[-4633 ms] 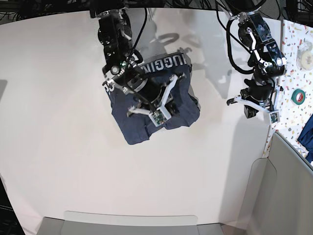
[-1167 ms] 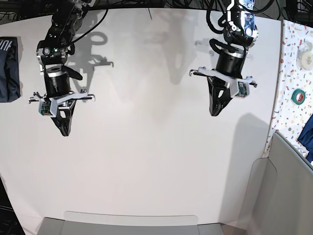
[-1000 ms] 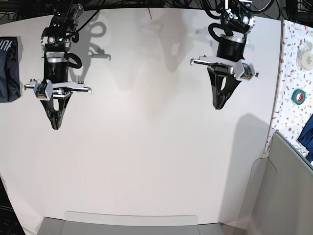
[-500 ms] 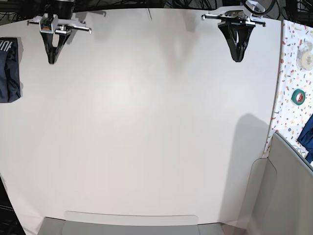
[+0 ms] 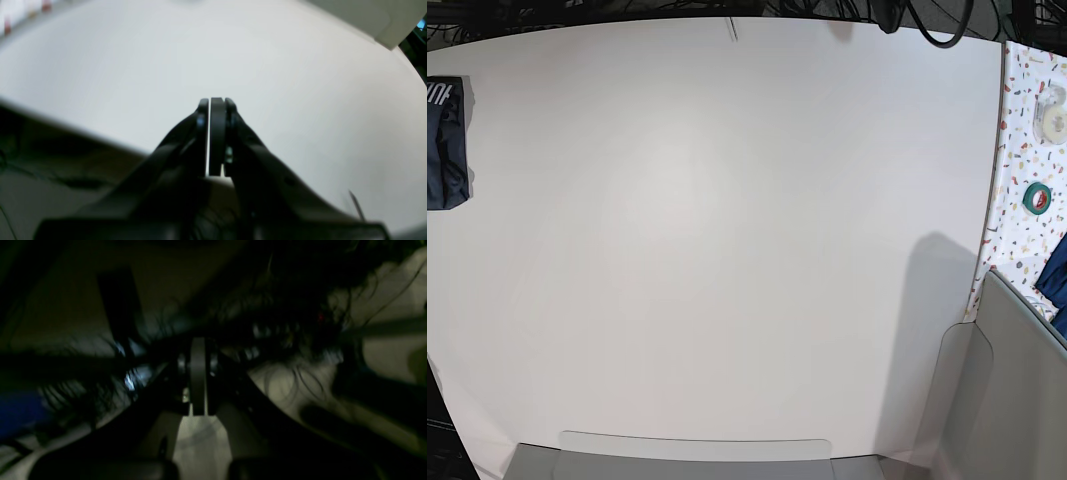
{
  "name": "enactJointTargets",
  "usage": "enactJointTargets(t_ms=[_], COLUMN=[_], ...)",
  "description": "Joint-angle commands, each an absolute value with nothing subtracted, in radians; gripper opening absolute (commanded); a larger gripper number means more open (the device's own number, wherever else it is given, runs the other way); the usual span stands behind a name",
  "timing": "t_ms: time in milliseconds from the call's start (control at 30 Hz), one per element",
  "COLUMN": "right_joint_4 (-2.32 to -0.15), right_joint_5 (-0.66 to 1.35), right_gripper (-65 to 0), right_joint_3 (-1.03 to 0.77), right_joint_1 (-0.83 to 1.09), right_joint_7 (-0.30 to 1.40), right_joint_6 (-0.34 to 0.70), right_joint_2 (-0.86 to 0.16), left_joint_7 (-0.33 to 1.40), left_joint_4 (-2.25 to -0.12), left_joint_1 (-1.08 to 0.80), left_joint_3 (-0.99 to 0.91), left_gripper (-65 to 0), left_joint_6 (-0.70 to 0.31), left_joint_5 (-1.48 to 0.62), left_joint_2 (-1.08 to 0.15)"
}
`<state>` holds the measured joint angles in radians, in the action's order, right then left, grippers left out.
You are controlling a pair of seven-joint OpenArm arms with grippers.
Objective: Layout the t-shirt on the table in an organized manner, then fold the t-shirt properly
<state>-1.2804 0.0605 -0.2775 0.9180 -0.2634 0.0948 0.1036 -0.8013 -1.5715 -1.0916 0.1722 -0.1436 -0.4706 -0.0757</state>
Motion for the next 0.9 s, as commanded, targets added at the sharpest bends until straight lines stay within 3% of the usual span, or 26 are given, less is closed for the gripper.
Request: enactJointTargets(t_ms=[0, 300, 467, 567, 700, 867], right_joint_4=[-1.225, -0.564, -0.463, -0.421, -0.315, -0.182], right_joint_5=[0.061, 0.059, 0.056, 0.018, -0.067, -0.090], right_gripper=[-65.0, -64.9, -64.8, -64.8, -64.8, -64.8], right_joint_3=[-0.283, -0.282, -0.282, -0.282, -0.283, -0.283], right_joint_1=[0.911, 0.636, 0.552, 0.492, 0.355, 0.200], right_joint_7=[-0.275, -0.275, -0.272, -0.185, -0.033, 0.015], right_joint_6=[0.090, 0.094, 0.090, 0.088, 0.088, 0.088], right_joint_2=[0.097, 0.019, 0.021, 0.024, 0.024, 0.027], left_joint_7=[-0.828, -0.828, -0.826, -0.811, -0.651, -0.387], left_joint_4=[-1.547, -0.980, -0.690, -0.555, -0.383, -0.303], left_joint_1=[-1.109, -0.903, -0.727, -0.619, -0.450, -0.288], left_joint_3=[0.191, 0.202, 0.196, 0.196, 0.196, 0.205], left_gripper=[-65.0, -65.0, -65.0, -65.0, -65.0, -65.0], left_joint_6=[-0.145, -0.145, -0.145, -0.145, -0.145, -0.145], left_joint_5=[-0.473, -0.473, -0.475, -0.475, -0.472, -0.469], left_joint_2=[-0.076, -0.074, -0.074, -0.074, -0.076, -0.068])
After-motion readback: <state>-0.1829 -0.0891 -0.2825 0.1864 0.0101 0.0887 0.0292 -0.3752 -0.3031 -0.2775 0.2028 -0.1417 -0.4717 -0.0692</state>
